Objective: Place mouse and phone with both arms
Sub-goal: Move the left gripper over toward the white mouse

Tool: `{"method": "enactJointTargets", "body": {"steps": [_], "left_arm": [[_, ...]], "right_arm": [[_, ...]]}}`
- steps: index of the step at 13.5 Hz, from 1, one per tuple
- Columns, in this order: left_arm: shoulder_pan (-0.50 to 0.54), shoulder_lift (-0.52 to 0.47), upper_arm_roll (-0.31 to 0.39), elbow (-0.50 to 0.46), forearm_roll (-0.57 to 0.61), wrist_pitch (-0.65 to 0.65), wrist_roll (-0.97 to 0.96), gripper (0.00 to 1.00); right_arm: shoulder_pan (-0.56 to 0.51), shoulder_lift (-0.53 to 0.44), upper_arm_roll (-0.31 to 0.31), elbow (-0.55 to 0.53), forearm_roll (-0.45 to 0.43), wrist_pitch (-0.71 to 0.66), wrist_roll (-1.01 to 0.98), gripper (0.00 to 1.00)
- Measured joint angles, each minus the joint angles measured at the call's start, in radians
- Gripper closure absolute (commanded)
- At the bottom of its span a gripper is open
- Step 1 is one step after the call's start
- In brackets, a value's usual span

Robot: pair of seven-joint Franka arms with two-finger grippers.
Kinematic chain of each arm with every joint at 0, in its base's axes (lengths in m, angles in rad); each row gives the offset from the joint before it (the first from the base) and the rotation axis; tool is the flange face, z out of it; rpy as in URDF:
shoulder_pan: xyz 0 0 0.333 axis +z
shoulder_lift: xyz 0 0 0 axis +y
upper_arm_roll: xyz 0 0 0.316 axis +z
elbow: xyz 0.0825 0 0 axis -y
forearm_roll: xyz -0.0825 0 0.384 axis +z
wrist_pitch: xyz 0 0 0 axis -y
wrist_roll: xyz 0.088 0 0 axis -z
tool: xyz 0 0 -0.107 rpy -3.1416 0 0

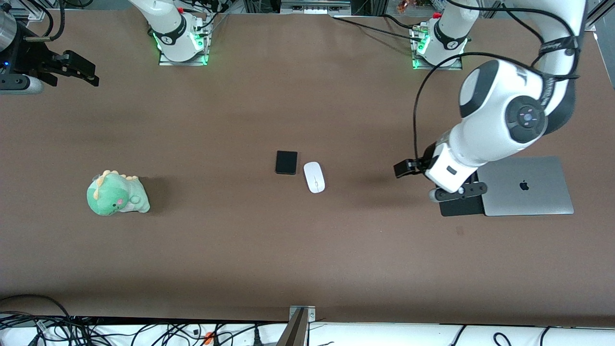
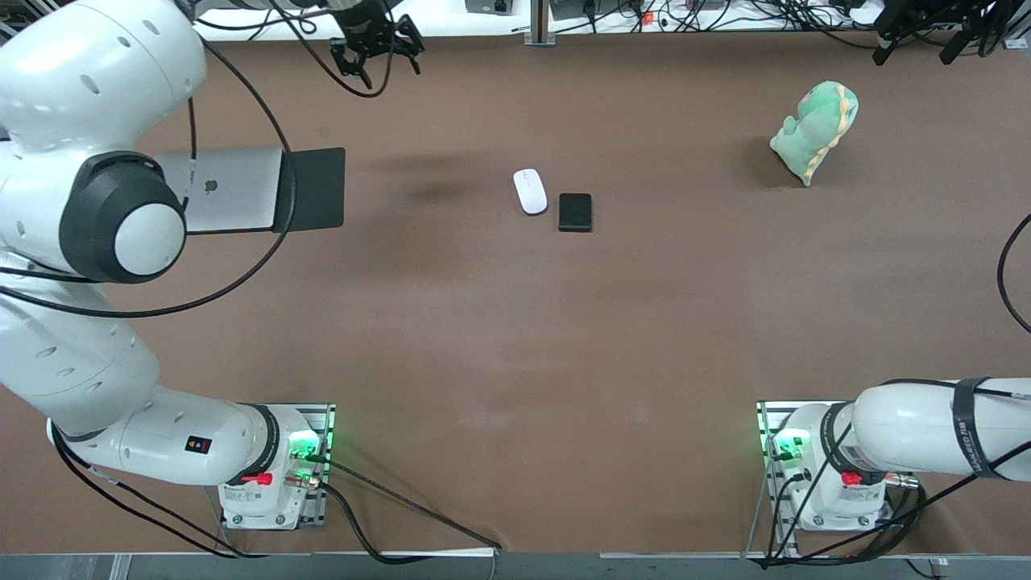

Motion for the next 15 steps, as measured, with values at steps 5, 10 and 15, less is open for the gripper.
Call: {"method": "enactJointTargets", "body": {"steps": [5,10,15], "left_arm": [[-0.096,0.064,0.003,0.002,0.053,0.064,-0.1,0.0],[-0.077,0.051,0.024,0.023,0.063,0.06,-0.083,0.0],[-0.152,0.083,0.007,0.018,0.063,0.102,-0.182,0.0]], "right_arm": [[0.0,0.0,0.0,-0.002,0.0,0.0,0.0,0.0],[0.0,0.0,0.0,-0.002,0.002,0.001,0.0,0.0],[0.0,0.0,0.0,-0.002,0.021,0.001,0.0,0.0]]}}
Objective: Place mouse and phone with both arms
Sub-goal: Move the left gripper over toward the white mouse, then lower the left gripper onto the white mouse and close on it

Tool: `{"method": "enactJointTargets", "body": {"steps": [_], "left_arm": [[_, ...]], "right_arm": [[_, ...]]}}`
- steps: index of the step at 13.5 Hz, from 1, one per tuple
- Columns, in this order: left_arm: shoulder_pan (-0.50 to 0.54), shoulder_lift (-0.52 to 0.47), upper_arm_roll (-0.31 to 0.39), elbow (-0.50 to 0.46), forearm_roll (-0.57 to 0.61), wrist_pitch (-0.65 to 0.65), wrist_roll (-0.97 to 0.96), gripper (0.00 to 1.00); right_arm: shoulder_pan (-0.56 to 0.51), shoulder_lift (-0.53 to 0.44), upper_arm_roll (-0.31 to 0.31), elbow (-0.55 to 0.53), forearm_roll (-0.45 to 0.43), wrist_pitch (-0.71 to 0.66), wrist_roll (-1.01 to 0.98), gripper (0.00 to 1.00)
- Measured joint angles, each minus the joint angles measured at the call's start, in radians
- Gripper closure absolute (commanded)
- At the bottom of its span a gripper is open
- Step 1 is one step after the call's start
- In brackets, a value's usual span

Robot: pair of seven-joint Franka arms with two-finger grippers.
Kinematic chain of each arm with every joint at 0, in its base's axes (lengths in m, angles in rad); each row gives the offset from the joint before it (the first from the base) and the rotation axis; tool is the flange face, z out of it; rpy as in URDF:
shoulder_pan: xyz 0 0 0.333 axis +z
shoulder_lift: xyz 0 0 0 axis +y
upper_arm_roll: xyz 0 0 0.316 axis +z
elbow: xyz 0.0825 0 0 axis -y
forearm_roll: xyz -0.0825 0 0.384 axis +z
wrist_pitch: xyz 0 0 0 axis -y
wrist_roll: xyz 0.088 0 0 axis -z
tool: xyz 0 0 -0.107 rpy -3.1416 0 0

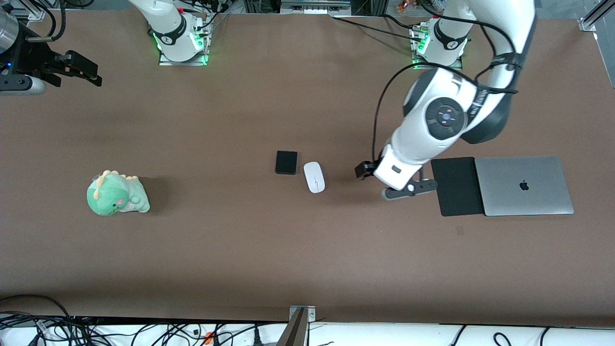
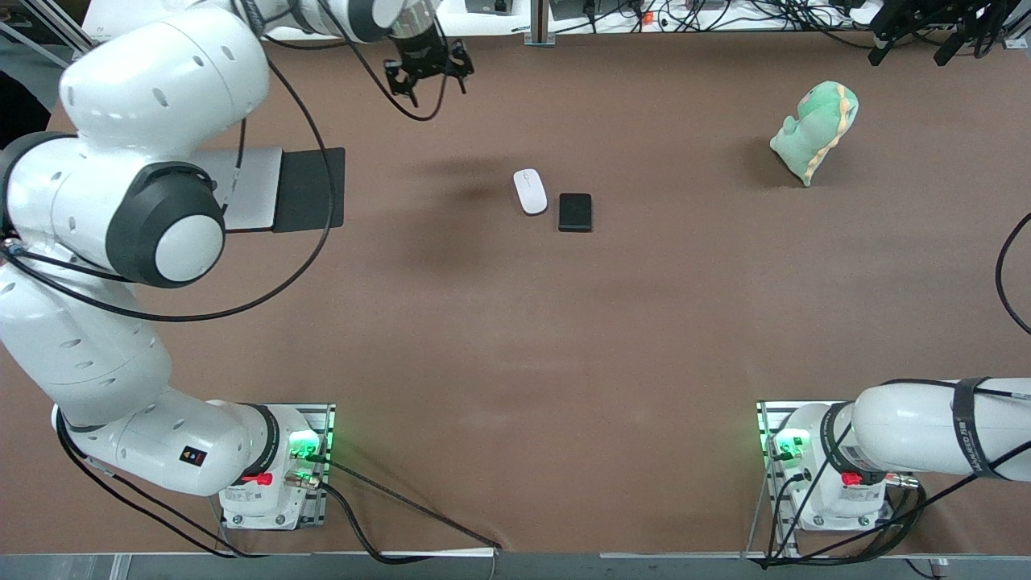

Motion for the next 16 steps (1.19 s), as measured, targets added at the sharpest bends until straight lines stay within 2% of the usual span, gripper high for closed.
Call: {"method": "enactJointTargets", "body": {"steps": [4,12,16], "left_arm": [[-0.089,0.089,-0.001,0.012,0.019,0.09,-0.099,0.0],[-0.179,0.293,0.004,0.202,0.095,0.098,-0.249,0.0],[-0.214,0.357,0.019,0.245,0.097,0.153,-0.305,0.0]], "right_arm": [[0.0,0.0,-0.001,0.0,0.0,0.0,0.0,0.0],[0.0,0.0,-0.001,0.0,0.001,0.001,0.0,0.0],[0.0,0.0,0.0,0.0,0.001,0.001,0.0,0.0]]}}
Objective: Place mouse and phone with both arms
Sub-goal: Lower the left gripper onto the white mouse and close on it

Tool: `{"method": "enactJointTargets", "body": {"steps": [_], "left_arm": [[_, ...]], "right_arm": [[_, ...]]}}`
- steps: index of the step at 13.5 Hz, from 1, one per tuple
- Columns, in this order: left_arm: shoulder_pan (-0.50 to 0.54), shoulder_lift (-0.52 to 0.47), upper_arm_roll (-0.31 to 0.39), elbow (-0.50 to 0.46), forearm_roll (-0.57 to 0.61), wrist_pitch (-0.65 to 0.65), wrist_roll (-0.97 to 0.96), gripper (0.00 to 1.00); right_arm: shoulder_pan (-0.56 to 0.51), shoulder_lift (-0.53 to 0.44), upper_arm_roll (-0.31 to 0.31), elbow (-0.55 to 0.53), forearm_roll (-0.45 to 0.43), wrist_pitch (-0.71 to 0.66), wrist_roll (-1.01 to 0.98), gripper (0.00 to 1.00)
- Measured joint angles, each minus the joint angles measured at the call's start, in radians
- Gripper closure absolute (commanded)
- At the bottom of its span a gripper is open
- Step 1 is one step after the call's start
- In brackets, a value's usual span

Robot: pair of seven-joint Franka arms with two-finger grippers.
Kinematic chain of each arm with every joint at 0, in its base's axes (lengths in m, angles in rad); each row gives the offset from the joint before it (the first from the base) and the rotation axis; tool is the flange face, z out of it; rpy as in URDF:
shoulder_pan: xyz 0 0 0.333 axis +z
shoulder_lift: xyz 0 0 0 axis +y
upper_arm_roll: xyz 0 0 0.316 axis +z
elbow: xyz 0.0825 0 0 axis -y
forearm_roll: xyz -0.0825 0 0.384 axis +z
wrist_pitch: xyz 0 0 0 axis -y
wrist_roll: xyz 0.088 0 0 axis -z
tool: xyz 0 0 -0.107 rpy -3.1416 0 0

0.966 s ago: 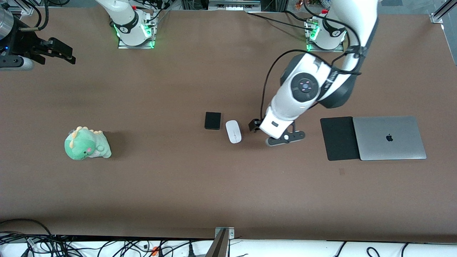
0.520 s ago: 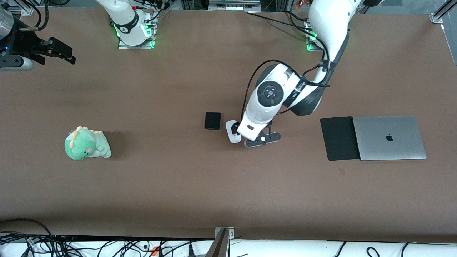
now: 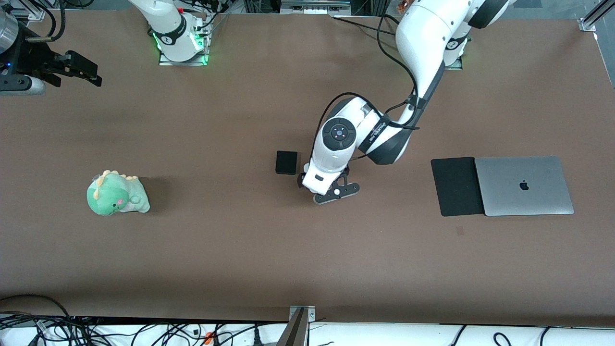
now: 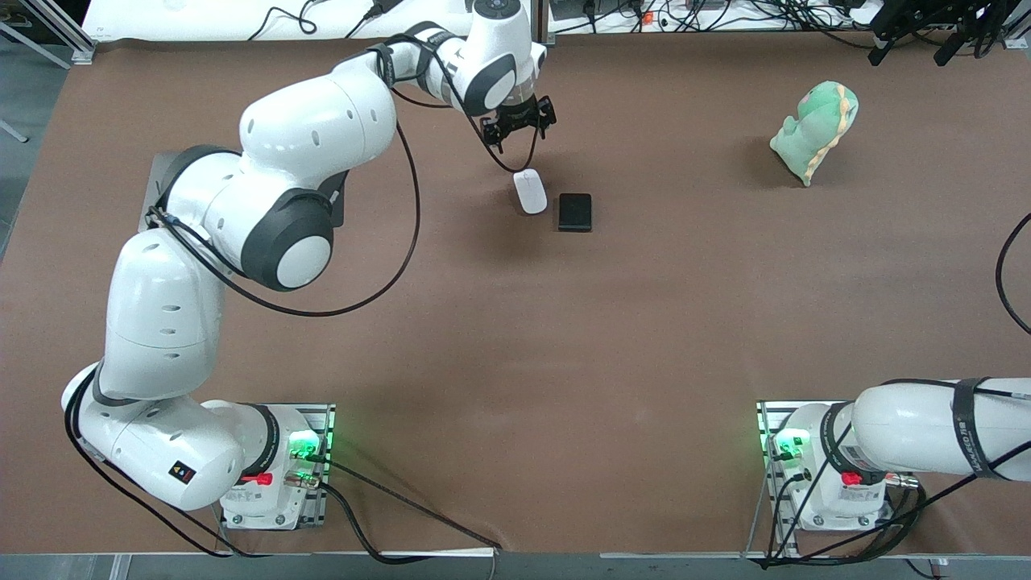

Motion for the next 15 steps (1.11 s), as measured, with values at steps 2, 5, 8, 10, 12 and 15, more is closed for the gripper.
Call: {"method": "enactJointTargets", "body": {"steps": [2,5,8,10,12,15], "left_arm": [[-0.033,0.028,0.019,0.004,0.0,0.014,-0.018,0.0],[-0.049,0.054,0.029,0.006,0.0,0.017,-0.037,0.0],[-0.064,0.075,0.031,0.005,0.001,0.017,-0.085,0.0],[-0.078,0.092,0.032,0.005,0.008,0.017,-0.103,0.0],[-0.083,0.102,0.032,0.005,0.023,0.017,-0.113,0.0],[-0.086,0.11,0.032,0.005,0.026,0.017,-0.113,0.0]], "right_arm": [[0.0,0.0,0.0,0.0,0.0,0.0,0.0,0.0],[0.0,0.0,0.0,0.0,0.0,0.0,0.0,0.0],[0.0,0.0,0.0,0.0,0.0,0.0,0.0,0.0],[0.0,0.0,0.001,0.0,0.001,0.0,0.0,0.0],[0.0,0.0,0.001,0.0,0.001,0.0,0.0,0.0],[0.0,0.0,0.001,0.0,0.002,0.0,0.0,0.0]]}}
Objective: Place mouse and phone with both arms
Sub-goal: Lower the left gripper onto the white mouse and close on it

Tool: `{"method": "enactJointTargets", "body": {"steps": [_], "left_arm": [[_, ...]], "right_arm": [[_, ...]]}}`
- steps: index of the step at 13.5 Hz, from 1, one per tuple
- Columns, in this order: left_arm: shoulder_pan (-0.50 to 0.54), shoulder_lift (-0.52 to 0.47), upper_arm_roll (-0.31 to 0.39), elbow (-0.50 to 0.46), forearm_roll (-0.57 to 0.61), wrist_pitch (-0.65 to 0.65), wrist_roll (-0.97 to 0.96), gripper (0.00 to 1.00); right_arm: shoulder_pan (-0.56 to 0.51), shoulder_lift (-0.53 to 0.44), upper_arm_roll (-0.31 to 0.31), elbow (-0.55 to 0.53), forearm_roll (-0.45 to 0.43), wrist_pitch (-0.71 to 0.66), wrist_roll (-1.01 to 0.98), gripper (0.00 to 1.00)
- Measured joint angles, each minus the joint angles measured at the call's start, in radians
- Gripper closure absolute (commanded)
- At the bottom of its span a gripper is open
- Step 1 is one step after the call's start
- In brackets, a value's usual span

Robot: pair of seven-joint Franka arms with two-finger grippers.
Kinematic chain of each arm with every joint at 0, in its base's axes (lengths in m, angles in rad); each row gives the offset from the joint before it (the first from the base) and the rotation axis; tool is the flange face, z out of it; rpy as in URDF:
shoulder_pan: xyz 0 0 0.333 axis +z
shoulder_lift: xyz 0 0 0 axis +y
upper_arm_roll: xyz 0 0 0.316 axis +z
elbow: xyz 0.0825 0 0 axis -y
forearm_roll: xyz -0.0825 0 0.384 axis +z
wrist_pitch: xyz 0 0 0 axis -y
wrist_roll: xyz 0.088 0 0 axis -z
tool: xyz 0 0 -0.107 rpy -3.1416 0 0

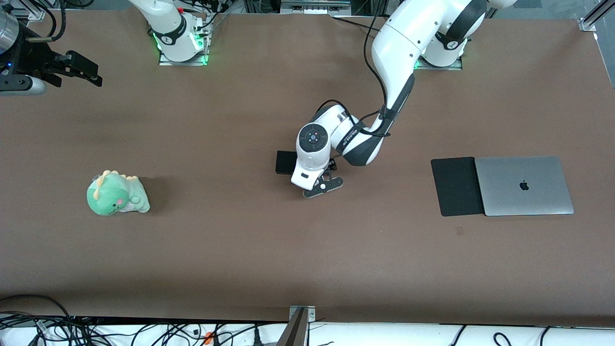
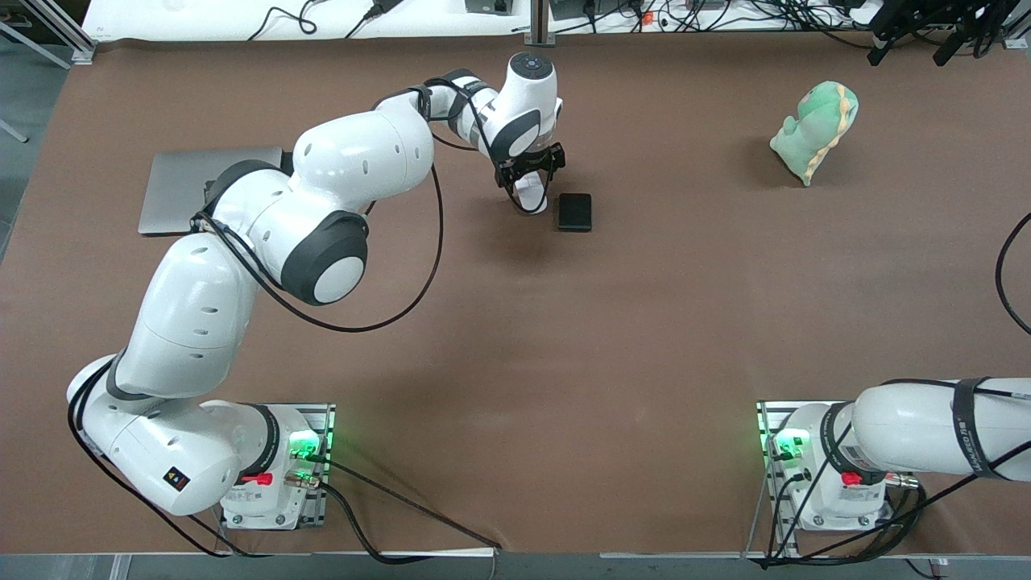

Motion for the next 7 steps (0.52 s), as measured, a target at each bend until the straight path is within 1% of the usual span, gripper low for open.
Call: {"method": "enactJointTargets", "body": {"steps": [7], "left_arm": [[-0.005,0.004,0.001,-0.005,0.001,0.001,0.0,0.0]], "right_arm": [[0.0,0.0,0.0,0.0,0.0,0.001,0.0,0.0]]}}
